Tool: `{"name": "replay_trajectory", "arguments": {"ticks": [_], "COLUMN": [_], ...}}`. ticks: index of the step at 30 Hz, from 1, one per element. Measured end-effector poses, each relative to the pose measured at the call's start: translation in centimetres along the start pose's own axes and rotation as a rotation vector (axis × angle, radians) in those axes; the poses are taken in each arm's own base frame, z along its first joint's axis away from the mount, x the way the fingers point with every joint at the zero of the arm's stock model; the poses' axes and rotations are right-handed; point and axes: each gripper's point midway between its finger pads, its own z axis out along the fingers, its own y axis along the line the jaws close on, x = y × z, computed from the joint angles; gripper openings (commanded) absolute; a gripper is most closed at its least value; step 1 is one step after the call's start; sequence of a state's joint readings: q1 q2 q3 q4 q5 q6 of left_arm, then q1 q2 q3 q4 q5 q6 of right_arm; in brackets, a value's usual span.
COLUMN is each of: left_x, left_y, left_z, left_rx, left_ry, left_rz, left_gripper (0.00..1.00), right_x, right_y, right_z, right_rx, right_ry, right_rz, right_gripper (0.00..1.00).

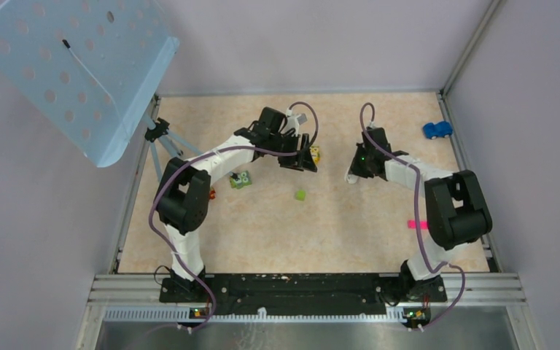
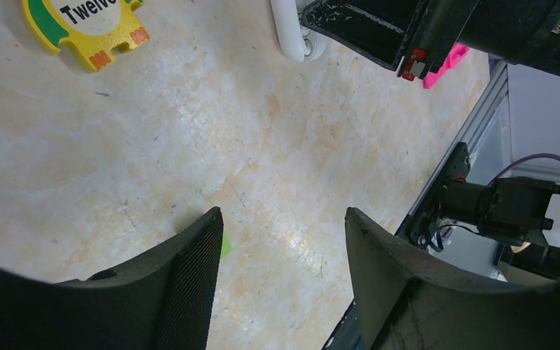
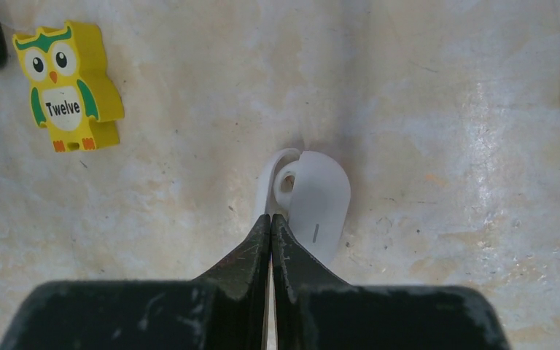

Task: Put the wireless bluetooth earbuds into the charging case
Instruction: Close the charging case with the earbuds at the center of the board.

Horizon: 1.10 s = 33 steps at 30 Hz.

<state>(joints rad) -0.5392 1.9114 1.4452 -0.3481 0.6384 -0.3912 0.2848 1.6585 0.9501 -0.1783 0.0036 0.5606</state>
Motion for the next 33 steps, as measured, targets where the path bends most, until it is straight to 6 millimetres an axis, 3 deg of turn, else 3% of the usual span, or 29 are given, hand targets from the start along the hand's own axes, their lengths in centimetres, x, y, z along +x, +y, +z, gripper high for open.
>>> {"name": "replay_trajectory", "arguments": {"ticks": [6,12,14,24,33], "left_x": [-0.2,-0.1,0.1,0.1,0.2], "left_y": [-0.2,-0.3,-0.3,-0.2,-0.3], "left_z": [-0.2,-0.3,-0.4,-0.3,-0.3], "left_rx": [0.003,0.003,0.003,0.002,0.003], "left_ry": [-0.007,-0.009,-0.007,-0.005,-0.005], "left_rz": [0.003,0.003,0.001,0.0,-0.003], "left_gripper": [0.66,0.66,0.66,0.65,0.65], "right_x": [-0.5,-3.2,-3.5,0.0,-0.1], "right_y": [0.2,1.0,1.1,-1.1,-1.0], "right_z": [-0.7,-3.4,-3.5,-0.8,-0.7], "right_rx": [-0.004,-0.023,-0.025,0.041,0.038], "right_ry": [-0.016,-0.125,-0.138,-0.037,-0.04], "right_rz": [0.0,0.001,0.001,0.001,-0.004], "right_gripper": [0.0,0.0,0.0,0.0,0.0]}}
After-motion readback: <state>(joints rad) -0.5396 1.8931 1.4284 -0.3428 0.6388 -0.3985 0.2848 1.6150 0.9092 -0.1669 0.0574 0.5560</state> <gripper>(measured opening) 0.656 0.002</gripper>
